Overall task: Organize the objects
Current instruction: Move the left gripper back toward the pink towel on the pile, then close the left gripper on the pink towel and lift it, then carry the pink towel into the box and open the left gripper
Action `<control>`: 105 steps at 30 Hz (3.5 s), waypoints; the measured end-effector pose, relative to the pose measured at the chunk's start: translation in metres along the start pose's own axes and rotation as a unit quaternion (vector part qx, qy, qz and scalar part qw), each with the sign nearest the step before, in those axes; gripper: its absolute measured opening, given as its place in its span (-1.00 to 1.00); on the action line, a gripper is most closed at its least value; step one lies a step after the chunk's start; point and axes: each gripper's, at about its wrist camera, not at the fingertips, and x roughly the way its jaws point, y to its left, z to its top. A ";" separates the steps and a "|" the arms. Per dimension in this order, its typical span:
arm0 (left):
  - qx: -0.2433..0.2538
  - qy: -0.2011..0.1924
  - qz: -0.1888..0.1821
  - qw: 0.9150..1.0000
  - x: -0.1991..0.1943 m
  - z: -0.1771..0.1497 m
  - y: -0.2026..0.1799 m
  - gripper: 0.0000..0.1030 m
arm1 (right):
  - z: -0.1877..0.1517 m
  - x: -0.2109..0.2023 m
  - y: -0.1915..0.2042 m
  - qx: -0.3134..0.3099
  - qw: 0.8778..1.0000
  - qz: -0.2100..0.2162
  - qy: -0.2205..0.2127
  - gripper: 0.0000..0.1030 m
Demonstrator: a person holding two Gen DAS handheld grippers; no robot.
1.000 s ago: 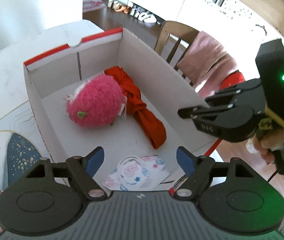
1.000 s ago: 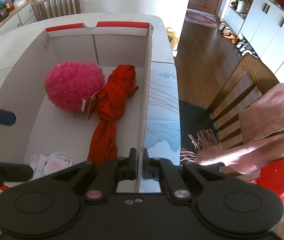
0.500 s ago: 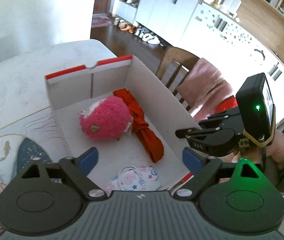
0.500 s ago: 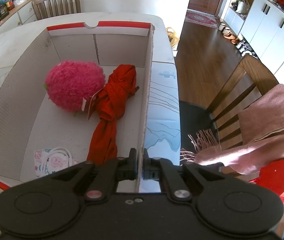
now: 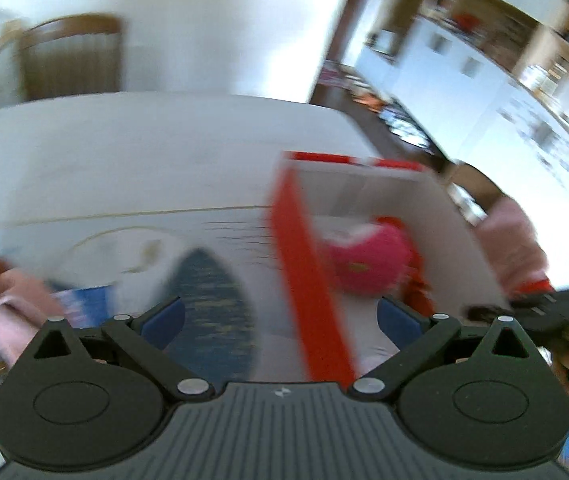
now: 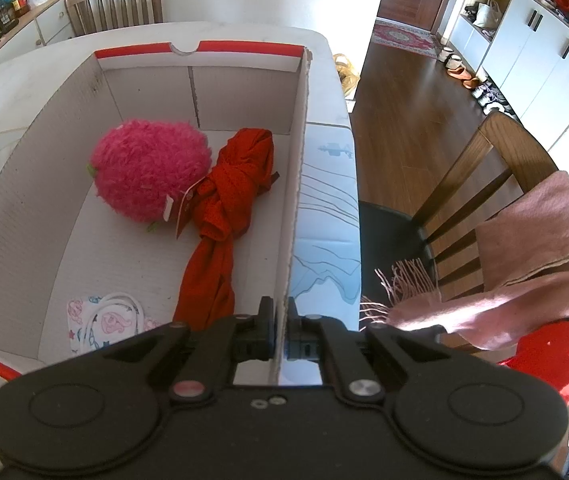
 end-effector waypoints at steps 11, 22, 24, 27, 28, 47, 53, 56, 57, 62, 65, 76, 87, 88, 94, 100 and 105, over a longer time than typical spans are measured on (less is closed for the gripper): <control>-0.138 0.028 0.092 0.986 0.004 -0.006 0.123 0.99 | 0.001 0.001 0.000 0.002 1.000 -0.004 0.003 -0.93; -0.153 0.056 0.125 0.979 0.033 -0.025 0.151 0.99 | 0.001 0.001 0.000 0.004 1.000 -0.006 0.003 -0.92; -0.161 0.064 0.120 0.978 0.038 -0.030 0.154 0.99 | 0.001 0.001 0.000 0.004 1.000 -0.006 0.002 -0.92; -0.171 0.073 0.122 0.975 0.043 -0.036 0.156 0.99 | 0.001 0.001 0.000 0.002 1.000 -0.007 0.003 -0.92; -0.175 0.074 0.123 0.974 0.045 -0.038 0.157 0.99 | 0.001 0.001 0.000 0.002 1.000 -0.007 0.003 -0.92; -0.212 0.039 0.112 0.970 0.019 -0.040 0.166 -0.43 | 0.002 0.002 0.001 0.003 1.000 -0.008 0.003 -0.92; -0.192 0.021 0.113 0.975 -0.007 -0.028 0.155 -0.60 | 0.002 0.002 0.002 0.003 1.000 -0.008 0.003 -0.92; -0.175 0.009 0.108 0.978 -0.021 -0.020 0.146 -0.64 | 0.002 0.002 0.001 0.003 1.000 -0.008 0.003 -0.92; -0.171 0.005 0.104 0.980 -0.026 -0.017 0.142 -0.64 | 0.002 0.002 0.002 0.003 1.000 -0.008 0.003 -0.92; -0.148 -0.013 0.072 0.986 -0.044 -0.003 0.119 -0.74 | 0.002 0.002 0.003 0.004 1.000 -0.007 0.003 -0.93; -0.140 -0.023 0.055 0.988 -0.052 0.003 0.107 -0.78 | 0.002 0.002 0.003 0.004 1.000 -0.007 0.003 -0.93; -0.057 -0.091 -0.013 0.994 -0.095 0.044 0.043 -0.81 | 0.003 0.002 0.004 0.003 1.000 -0.006 0.002 -0.93; 0.055 -0.100 -0.094 0.989 -0.093 0.087 -0.049 -0.81 | 0.003 0.003 0.004 -0.005 1.000 -0.007 0.002 -0.92; 0.064 -0.097 -0.102 0.988 -0.091 0.089 -0.058 -0.81 | 0.003 0.003 0.004 -0.005 1.000 -0.007 0.002 -0.92; 0.109 -0.078 -0.143 0.981 -0.076 0.093 -0.106 -0.81 | 0.003 0.003 0.004 -0.005 1.000 -0.006 0.002 -0.93; 0.133 -0.048 -0.173 0.975 -0.051 0.090 -0.140 -0.81 | 0.003 0.004 0.004 -0.005 1.000 -0.005 0.002 -0.93; 0.144 -0.018 -0.186 0.972 -0.021 0.077 -0.155 -0.81 | 0.003 0.004 0.004 -0.004 1.000 -0.005 0.002 -0.93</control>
